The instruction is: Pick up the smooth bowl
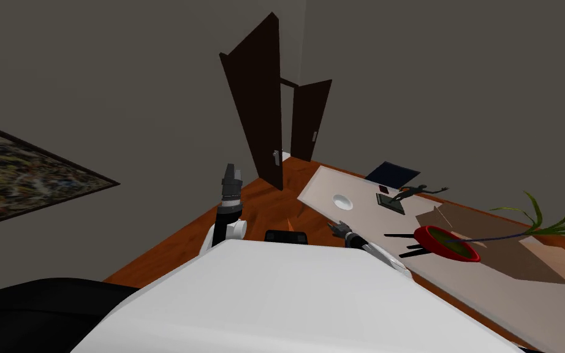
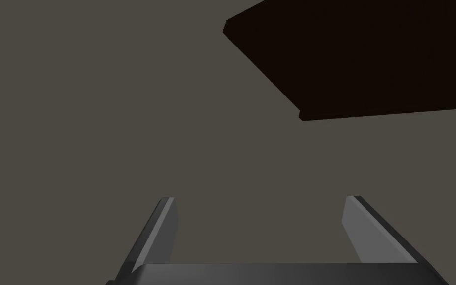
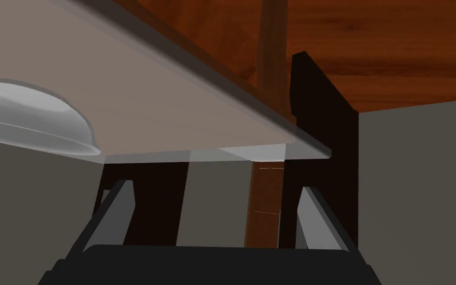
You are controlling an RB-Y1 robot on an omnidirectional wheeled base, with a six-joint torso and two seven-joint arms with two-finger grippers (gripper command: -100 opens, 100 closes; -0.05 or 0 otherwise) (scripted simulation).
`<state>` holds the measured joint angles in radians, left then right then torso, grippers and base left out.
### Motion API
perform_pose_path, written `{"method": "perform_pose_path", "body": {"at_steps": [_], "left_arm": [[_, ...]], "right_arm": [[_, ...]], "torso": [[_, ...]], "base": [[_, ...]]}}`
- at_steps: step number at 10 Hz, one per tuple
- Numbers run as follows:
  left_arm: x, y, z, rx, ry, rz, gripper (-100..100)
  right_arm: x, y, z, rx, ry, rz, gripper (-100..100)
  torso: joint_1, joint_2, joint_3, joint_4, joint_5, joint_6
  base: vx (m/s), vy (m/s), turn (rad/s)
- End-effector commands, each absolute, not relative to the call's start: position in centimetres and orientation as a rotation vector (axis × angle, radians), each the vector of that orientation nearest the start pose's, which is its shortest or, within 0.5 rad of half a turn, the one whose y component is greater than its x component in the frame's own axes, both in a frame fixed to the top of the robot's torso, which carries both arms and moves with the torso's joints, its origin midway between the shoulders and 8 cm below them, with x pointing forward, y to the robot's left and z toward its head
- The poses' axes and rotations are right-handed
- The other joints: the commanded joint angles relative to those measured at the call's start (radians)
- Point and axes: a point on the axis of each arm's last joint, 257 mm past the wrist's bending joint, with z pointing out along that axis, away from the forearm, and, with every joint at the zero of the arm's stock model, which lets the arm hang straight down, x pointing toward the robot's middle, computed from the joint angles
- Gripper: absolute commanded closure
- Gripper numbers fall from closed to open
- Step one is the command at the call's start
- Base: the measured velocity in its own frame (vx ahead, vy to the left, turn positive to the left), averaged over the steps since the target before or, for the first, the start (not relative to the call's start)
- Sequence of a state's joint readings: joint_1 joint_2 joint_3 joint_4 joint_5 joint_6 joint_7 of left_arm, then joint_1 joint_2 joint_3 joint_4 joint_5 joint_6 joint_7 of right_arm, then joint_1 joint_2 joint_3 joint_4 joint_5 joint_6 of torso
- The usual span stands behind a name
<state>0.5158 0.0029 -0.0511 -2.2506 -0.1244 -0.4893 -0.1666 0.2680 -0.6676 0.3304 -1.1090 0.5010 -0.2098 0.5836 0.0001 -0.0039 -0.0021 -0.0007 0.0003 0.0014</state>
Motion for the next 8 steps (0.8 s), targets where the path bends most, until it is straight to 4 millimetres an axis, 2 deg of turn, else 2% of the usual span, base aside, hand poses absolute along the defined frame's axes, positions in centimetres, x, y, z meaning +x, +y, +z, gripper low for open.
{"method": "perform_pose_path", "body": {"at_steps": [1,2,3,5,7,8], "left_arm": [[35.4,25.0,0.2,-0.553,0.765,-1.106,0],[35.4,25.0,0.2,-0.553,0.765,-1.106,0],[35.4,25.0,0.2,-0.553,0.765,-1.106,0],[35.4,25.0,0.2,-0.553,0.765,-1.105,0],[35.4,25.0,0.2,-0.553,0.765,-1.106,0],[35.4,25.0,0.2,-0.553,0.765,-1.106,0]], "right_arm": [[29.3,-43.7,-52.4,-0.312,2.341,-0.090,-100],[28.7,-44.4,-52.9,-0.306,2.358,-0.103,-100],[28.1,-46.2,-53.5,-0.352,2.394,-0.168,-100],[27.1,-47.2,-54.1,-0.343,2.419,-0.188,-100],[26.1,-49.5,-54.7,-0.383,2.460,-0.261,-100],[25.9,-49.7,-54.8,-0.381,2.465,-0.265,-100]], "torso": [[0.000,0.000,0.000,0.000,0.000,0.000],[0.000,0.000,0.000,0.000,0.000,-0.001],[-0.001,0.000,0.000,0.000,0.000,0.000],[-0.001,0.000,0.000,0.000,0.000,0.000],[0.000,0.000,0.000,0.000,0.000,-0.001],[-0.001,0.001,0.000,0.000,0.000,0.000]], "base": [[0.059,0.013,0.173],[0.050,0.002,0.097],[0.063,0.007,0.231],[0.050,-0.002,0.036],[0.053,0.005,0.148],[0.024,0.002,-0.011]]}}
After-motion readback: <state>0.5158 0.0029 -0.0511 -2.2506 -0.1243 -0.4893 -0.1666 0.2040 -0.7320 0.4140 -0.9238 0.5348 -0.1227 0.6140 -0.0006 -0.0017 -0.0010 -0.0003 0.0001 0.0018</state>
